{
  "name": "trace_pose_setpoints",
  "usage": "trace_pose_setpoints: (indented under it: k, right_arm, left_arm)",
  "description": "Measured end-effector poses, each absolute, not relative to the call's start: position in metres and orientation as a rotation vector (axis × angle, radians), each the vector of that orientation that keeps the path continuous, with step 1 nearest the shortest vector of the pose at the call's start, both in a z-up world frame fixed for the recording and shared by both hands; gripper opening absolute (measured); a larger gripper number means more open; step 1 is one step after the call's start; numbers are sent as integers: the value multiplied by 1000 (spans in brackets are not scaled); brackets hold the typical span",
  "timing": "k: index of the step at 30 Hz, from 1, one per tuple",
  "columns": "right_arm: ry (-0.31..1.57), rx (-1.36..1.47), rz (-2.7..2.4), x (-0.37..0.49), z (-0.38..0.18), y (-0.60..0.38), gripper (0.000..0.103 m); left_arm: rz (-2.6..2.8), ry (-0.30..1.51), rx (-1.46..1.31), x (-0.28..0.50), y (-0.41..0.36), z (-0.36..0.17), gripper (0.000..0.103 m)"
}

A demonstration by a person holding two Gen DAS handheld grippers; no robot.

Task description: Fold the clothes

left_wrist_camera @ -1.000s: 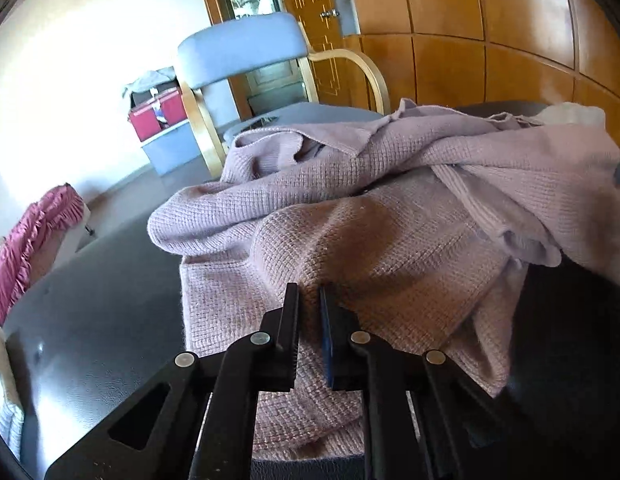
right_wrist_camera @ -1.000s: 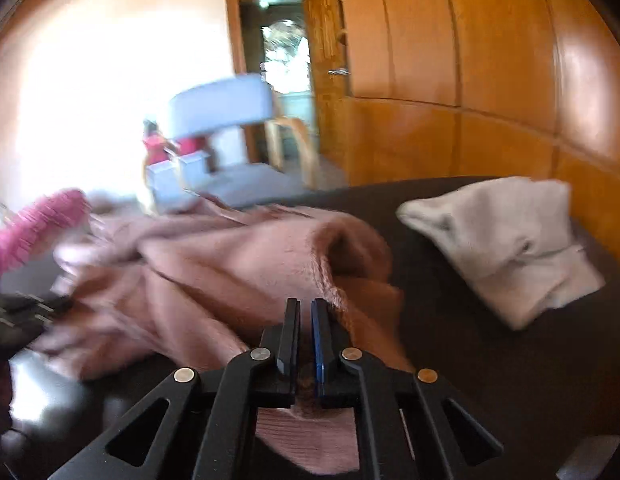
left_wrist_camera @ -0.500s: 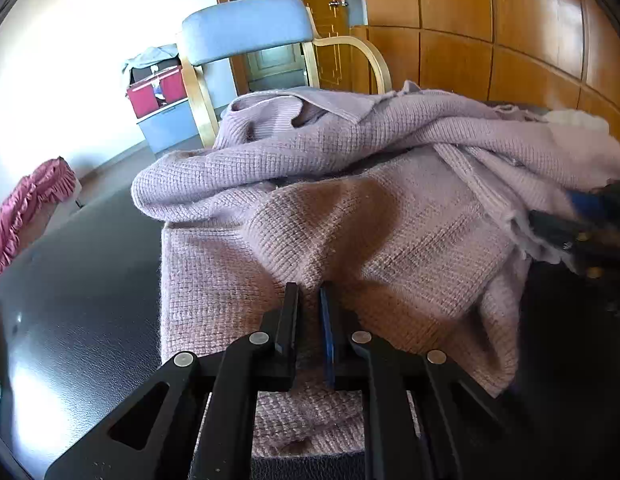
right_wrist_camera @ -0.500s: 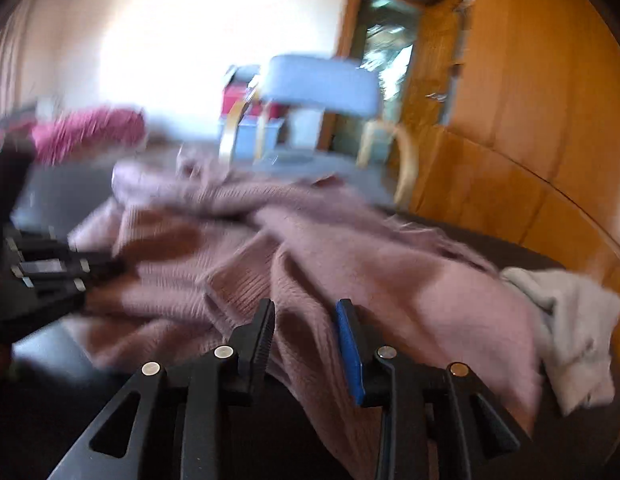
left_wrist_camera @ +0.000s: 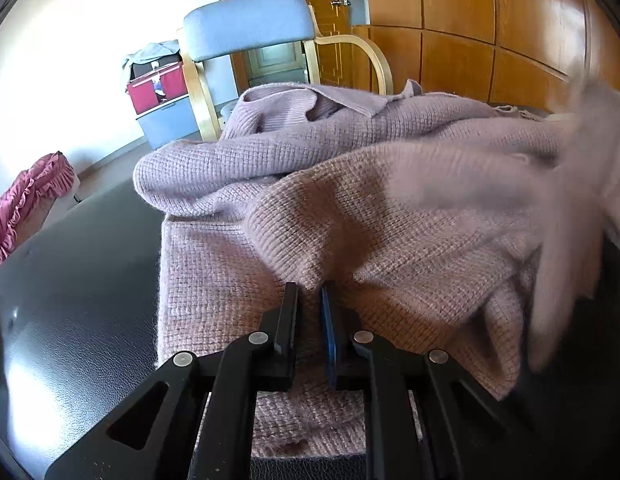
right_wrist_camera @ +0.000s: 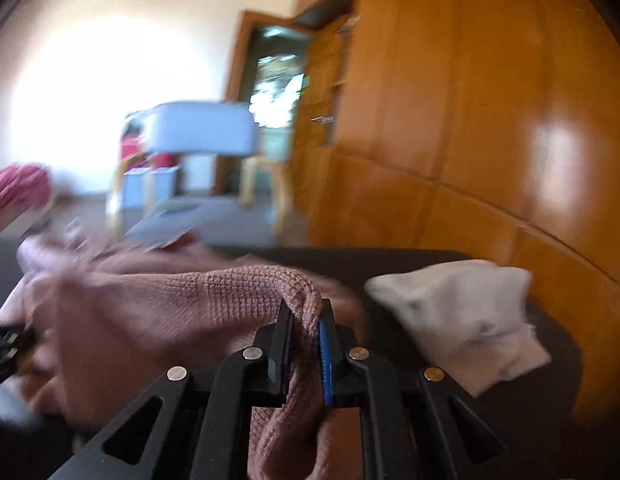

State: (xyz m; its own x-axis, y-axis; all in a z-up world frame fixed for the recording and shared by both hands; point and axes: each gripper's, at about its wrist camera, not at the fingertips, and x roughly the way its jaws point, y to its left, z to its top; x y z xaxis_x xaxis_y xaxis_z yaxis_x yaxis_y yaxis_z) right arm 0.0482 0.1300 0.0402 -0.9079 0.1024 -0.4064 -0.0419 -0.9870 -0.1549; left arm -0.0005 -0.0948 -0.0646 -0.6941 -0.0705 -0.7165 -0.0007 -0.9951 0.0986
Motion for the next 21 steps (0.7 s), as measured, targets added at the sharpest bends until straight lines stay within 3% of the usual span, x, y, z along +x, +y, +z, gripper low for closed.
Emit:
trace_pose_setpoints:
  k: [6, 8, 12, 16, 21]
  right_arm:
    - [125, -644, 2835, 28, 44, 216, 12]
    - [253, -739, 2763, 15, 25, 235, 25]
    - [415, -1055, 2646, -18, -27, 255, 28]
    - [646, -1064, 2623, -17, -38, 279, 35]
    - [732, -1046, 2634, -11, -39, 289, 36]
  left_arm:
    - [-2846, -158, 1217, -4, -93, -64, 14]
    - [-2842, -168, 1216, -4, -91, -63, 14]
    - [-2832, -181, 1213, -5, -89, -63, 17]
    - [-2833, -176, 1207, -6, -90, -62, 17]
    - [-2873, -42, 1215, -4, -103, -61, 15]
